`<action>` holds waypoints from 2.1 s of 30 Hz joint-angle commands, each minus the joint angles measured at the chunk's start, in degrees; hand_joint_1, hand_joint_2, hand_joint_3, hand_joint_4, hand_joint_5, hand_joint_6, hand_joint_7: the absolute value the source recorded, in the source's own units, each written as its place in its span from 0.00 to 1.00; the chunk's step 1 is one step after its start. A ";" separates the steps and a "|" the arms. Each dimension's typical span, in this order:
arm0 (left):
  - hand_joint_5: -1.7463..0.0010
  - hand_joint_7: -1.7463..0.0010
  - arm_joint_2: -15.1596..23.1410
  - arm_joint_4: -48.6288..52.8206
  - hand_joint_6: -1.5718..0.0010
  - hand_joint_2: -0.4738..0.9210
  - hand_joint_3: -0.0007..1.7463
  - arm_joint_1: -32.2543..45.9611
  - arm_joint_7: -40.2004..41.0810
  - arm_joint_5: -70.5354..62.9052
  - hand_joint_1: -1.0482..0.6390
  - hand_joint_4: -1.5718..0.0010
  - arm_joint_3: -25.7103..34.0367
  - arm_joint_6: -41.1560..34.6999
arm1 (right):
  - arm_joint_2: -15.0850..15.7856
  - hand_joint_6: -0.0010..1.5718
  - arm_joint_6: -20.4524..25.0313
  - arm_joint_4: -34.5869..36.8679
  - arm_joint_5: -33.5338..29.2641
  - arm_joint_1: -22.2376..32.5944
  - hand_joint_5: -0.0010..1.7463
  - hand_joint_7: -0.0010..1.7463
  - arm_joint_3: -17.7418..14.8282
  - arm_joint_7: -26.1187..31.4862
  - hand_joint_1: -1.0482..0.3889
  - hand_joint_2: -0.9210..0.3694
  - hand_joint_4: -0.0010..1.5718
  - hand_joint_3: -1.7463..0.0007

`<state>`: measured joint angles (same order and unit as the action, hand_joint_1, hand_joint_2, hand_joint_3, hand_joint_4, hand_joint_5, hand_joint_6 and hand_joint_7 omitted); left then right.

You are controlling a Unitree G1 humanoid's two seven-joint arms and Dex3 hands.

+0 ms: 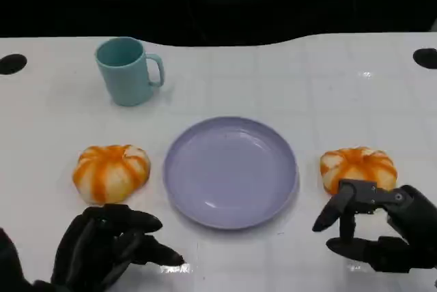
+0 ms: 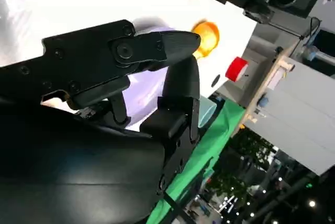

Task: Grasp the bread from the table and place it into the plate.

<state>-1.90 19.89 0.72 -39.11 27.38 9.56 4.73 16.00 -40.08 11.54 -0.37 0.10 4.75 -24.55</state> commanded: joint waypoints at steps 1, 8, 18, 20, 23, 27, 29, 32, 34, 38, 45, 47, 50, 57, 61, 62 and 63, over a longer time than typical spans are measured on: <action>0.88 1.00 1.06 0.12 0.01 0.91 0.00 0.18 -0.12 -0.18 0.03 0.00 0.33 0.52 | 2.03 0.38 -2.52 -0.49 -3.02 -0.79 0.62 0.29 -1.74 2.29 0.45 0.00 0.33 0.92; 0.87 1.00 0.97 -0.26 0.01 0.91 0.00 0.26 0.17 -0.04 0.03 0.00 0.32 0.04 | 4.00 0.35 -4.49 -1.71 -10.34 -1.83 0.34 0.09 -3.61 7.34 0.42 0.00 0.25 0.94; 0.88 1.00 1.07 -0.11 0.01 0.91 0.00 0.13 -0.07 0.18 0.03 0.00 0.42 -0.14 | 7.83 0.31 -3.73 -3.98 -17.99 -4.04 0.17 0.00 -5.07 11.41 0.41 0.00 0.19 0.99; 0.88 1.00 1.10 -0.21 0.01 0.91 0.00 0.14 0.04 0.09 0.03 0.00 0.37 -0.19 | 8.79 0.28 -2.60 -5.40 -20.33 -4.06 0.15 0.00 -5.32 12.03 0.43 0.02 0.16 1.00; 0.88 1.00 1.16 0.13 0.01 0.91 0.00 -0.02 -0.10 0.01 0.03 0.00 0.40 0.03 | 10.27 0.24 -1.67 -7.03 -24.87 -4.03 0.13 0.00 -5.62 13.91 0.48 0.07 0.13 1.00; 0.87 1.00 1.19 0.35 0.00 0.91 0.00 -0.17 -0.07 -0.07 0.03 0.00 0.39 0.01 | 12.38 0.21 1.00 -9.69 -30.39 -3.79 0.11 0.00 -5.33 15.37 0.53 0.11 0.09 1.00; 0.87 1.00 1.17 0.25 0.00 0.91 0.00 -0.17 0.14 -0.09 0.03 0.00 0.38 -0.15 | 13.29 0.20 2.07 -10.30 -33.11 -3.93 0.10 0.00 -4.96 16.21 0.55 0.13 0.07 1.00; 0.87 1.00 1.08 0.40 0.00 0.91 0.00 -0.25 0.14 -0.02 0.03 0.00 0.46 0.00 | 14.45 0.19 4.24 -10.98 -38.30 -4.31 0.10 0.00 -4.14 17.91 0.56 0.14 0.06 1.00; 0.87 1.00 1.10 0.70 0.00 0.91 0.00 -0.46 0.09 -0.22 0.03 0.00 0.43 0.34 | 15.21 0.19 5.45 -10.96 -41.03 -4.83 0.10 0.00 -3.36 18.73 0.56 0.14 0.06 1.00; 0.87 1.00 1.06 0.84 0.00 0.91 0.00 -0.60 0.22 -0.23 0.03 0.00 0.48 0.33 | 16.27 0.20 7.00 -9.43 -45.22 -6.78 0.11 0.01 -0.96 20.32 0.54 0.12 0.07 0.99; 0.87 1.00 1.07 1.14 0.00 0.91 0.00 -0.84 0.24 -0.14 0.02 0.00 0.56 0.11 | 17.29 0.21 8.16 -3.53 -49.12 -12.18 0.12 0.01 4.39 22.63 0.52 0.12 0.09 0.99; 0.87 1.00 1.09 1.14 0.00 0.91 0.00 -0.87 0.04 -0.15 0.02 0.00 0.55 0.21 | 17.17 0.22 8.09 -0.80 -49.74 -14.04 0.12 0.01 6.04 23.64 0.51 0.12 0.10 0.99; 0.87 1.00 1.10 1.28 0.00 0.91 0.00 -0.96 0.13 -0.15 0.03 0.00 0.60 0.10 | 16.85 0.22 8.74 2.46 -50.66 -16.47 0.11 0.00 8.55 24.11 0.50 0.11 0.10 0.99; 0.87 1.00 0.92 0.77 0.00 0.91 0.00 -0.65 0.36 0.06 0.03 0.00 0.66 -0.19 | 15.95 0.22 11.17 9.33 -52.54 -21.02 0.10 0.00 13.98 24.75 0.48 0.12 0.12 1.00; 0.87 1.00 0.82 0.49 0.00 0.90 0.00 -0.47 0.33 0.19 0.03 0.00 0.67 -0.21 | 15.70 0.23 12.10 12.05 -52.04 -22.49 0.09 0.00 15.94 24.64 0.49 0.11 0.13 1.00; 0.87 1.00 0.88 0.34 0.00 0.90 0.00 -0.35 0.39 -0.05 0.03 0.00 0.58 0.02 | 15.53 0.23 12.46 12.74 -52.13 -22.88 0.09 0.01 16.47 24.53 0.50 0.11 0.14 1.00; 0.87 1.00 0.90 0.25 0.00 0.91 0.00 -0.27 0.44 -0.20 0.03 0.00 0.53 0.18 | 15.43 0.24 12.86 13.25 -52.12 -23.22 0.09 0.01 16.97 24.24 0.50 0.11 0.14 1.00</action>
<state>-1.85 20.87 0.19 -39.10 27.34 9.80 4.60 31.26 -28.07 23.27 -52.77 -22.02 20.77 -0.36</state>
